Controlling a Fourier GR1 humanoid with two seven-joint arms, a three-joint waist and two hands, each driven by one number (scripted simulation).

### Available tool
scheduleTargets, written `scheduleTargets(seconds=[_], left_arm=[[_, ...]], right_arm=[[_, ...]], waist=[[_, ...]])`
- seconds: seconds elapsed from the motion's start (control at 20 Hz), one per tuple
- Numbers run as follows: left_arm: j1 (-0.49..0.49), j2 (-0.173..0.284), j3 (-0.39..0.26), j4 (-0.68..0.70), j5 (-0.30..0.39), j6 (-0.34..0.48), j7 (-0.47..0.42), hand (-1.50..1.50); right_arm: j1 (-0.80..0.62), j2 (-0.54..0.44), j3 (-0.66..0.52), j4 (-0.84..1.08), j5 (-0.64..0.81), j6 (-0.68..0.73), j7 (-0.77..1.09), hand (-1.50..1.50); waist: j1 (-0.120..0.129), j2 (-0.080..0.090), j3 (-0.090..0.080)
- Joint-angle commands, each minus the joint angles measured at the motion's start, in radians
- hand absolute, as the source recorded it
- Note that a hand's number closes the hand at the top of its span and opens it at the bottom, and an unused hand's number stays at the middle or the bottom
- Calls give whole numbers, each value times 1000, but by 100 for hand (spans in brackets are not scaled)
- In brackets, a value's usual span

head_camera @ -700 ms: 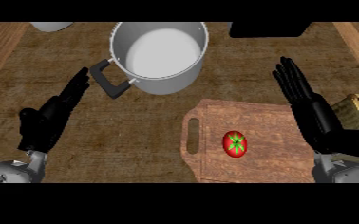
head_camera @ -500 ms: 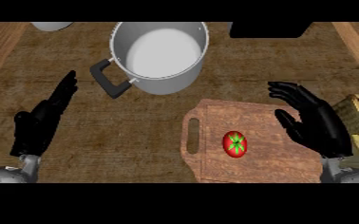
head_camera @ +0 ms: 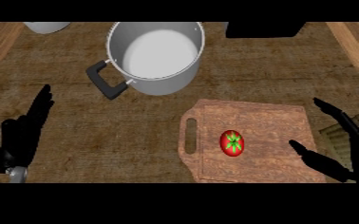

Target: Pick the tomato from the cutting board and place it in the pot

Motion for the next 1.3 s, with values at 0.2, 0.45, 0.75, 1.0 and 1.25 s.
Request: scheduleTargets(seconds=[0.2,0.45,0.75,1.0,1.25], left_arm=[[-10,-40,31,49,-29,-23,-23,0],[-10,-19,47,6,-22,-55,-1,0],[-18,-35,44,36,-31,-67,-32,0],[-45,-55,10,12,-59,-51,27,0],[-54,-36,62,27,-36,-89,10,0]], right_arm=[[200,-70,53,-339,156,46,188,-150],[20,-120,103,-376,204,207,494,-150],[-147,-200,200,-366,162,460,751,-150],[-320,-172,288,-326,44,665,1009,-150],[-547,-31,331,-203,-68,789,1203,-150]], waist=[[13,6,2],[37,9,2],[60,14,0],[73,16,0],[59,12,1]])
